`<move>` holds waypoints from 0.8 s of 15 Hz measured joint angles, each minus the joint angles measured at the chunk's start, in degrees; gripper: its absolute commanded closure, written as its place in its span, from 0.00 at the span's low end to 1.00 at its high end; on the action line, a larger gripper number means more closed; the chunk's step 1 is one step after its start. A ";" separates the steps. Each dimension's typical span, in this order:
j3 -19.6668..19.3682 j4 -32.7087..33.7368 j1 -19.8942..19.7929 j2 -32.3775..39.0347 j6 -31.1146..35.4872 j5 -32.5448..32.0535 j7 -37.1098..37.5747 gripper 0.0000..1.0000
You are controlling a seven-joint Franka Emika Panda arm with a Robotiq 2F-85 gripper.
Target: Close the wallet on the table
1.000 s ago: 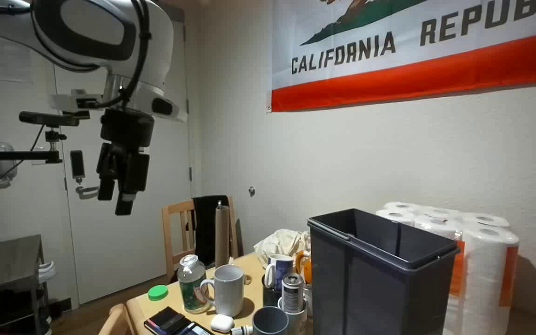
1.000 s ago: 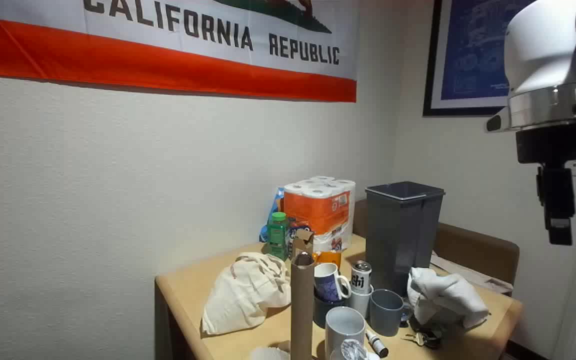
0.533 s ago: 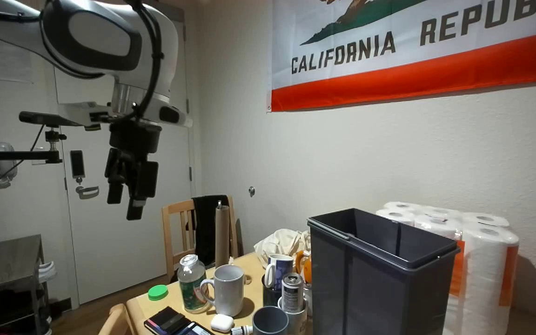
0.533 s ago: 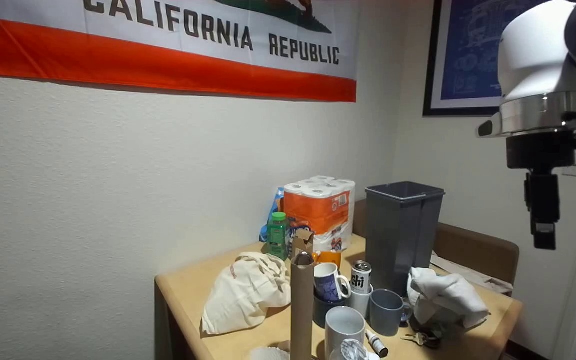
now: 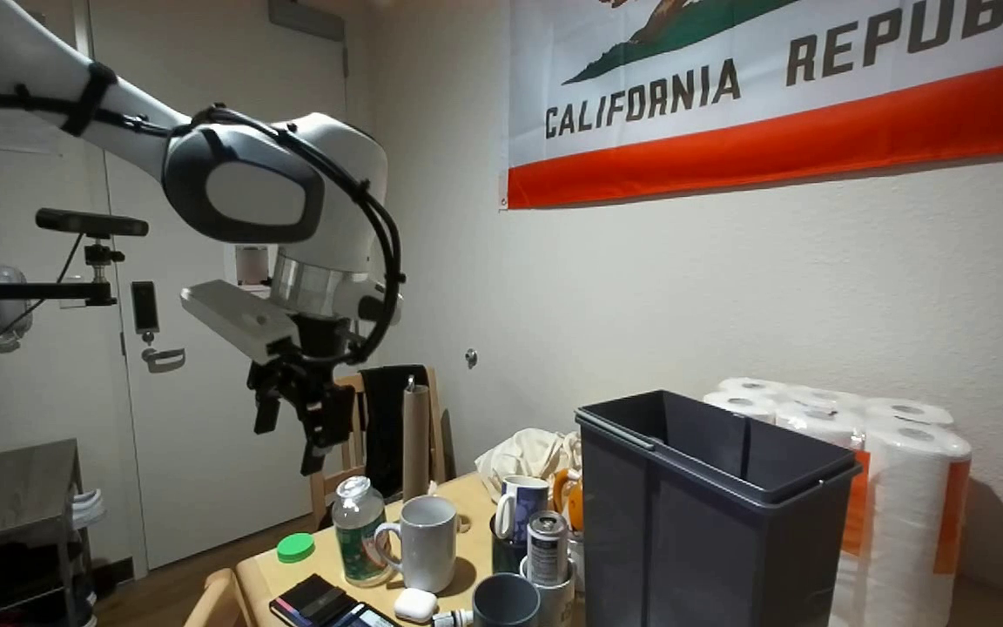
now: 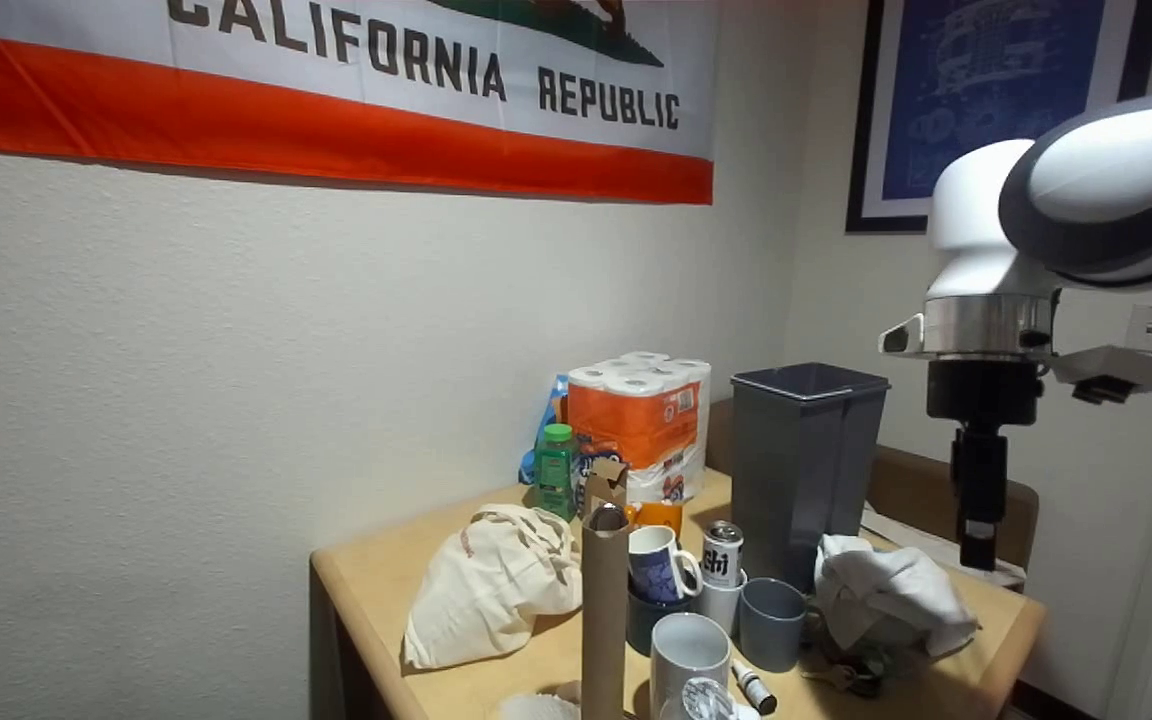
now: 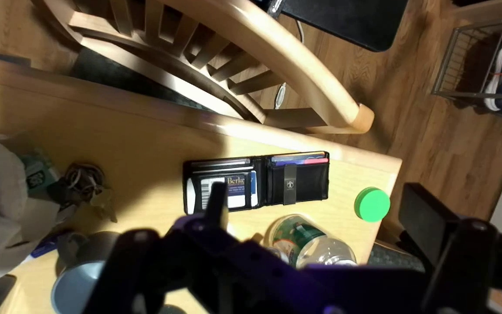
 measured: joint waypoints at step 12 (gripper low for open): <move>-1.09 -5.73 0.05 7.66 10.02 5.17 -10.88 0.00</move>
